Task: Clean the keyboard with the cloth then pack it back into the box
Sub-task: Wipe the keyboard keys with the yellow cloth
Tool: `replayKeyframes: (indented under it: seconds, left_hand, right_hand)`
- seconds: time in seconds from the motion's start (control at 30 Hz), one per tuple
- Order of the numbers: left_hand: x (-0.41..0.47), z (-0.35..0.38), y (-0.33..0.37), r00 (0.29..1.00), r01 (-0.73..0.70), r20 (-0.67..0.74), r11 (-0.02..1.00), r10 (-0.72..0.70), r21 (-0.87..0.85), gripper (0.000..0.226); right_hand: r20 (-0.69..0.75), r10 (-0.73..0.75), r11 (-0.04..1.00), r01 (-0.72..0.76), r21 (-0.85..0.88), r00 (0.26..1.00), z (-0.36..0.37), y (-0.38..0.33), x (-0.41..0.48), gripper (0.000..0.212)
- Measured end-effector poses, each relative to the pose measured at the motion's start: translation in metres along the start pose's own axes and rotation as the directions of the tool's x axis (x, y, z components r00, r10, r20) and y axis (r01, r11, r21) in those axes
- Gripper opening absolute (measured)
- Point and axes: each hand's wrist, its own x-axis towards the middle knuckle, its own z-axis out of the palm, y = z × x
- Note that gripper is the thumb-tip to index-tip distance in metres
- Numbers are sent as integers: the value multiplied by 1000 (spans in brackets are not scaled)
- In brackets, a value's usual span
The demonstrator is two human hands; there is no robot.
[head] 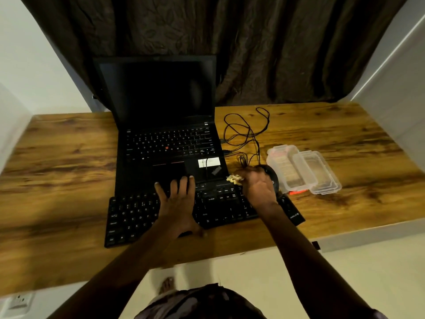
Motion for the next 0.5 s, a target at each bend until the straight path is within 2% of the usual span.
replayKeyframes:
  seconds: [0.07, 0.17, 0.33, 0.43, 0.5]
  left_hand:
    - [-1, -2, 17, 993, -75, -89, 997, 75, -2, 157]
    - [3, -2, 42, 972, -188, -141, 982, 189, 19, 151]
    - [19, -2, 57, 972, -209, -112, 978, 207, -3, 148]
    - [24, -2, 57, 981, -184, -58, 983, 183, -13, 145]
    - [26, -2, 57, 985, -170, -39, 985, 169, -17, 146]
  right_hand:
    - [32, -1, 999, -1, 41, 999, 1, -6, -4, 38]
    - [-16, -63, 992, 65, 113, 998, 11, -12, -12, 38]
    - [-165, 70, 972, -30, 234, 984, 11, 20, -21, 40]
    - [-172, 145, 972, -108, 207, 974, 16, 32, -20, 41]
    - [-152, 130, 975, -98, 201, 980, 18, 27, -20, 41]
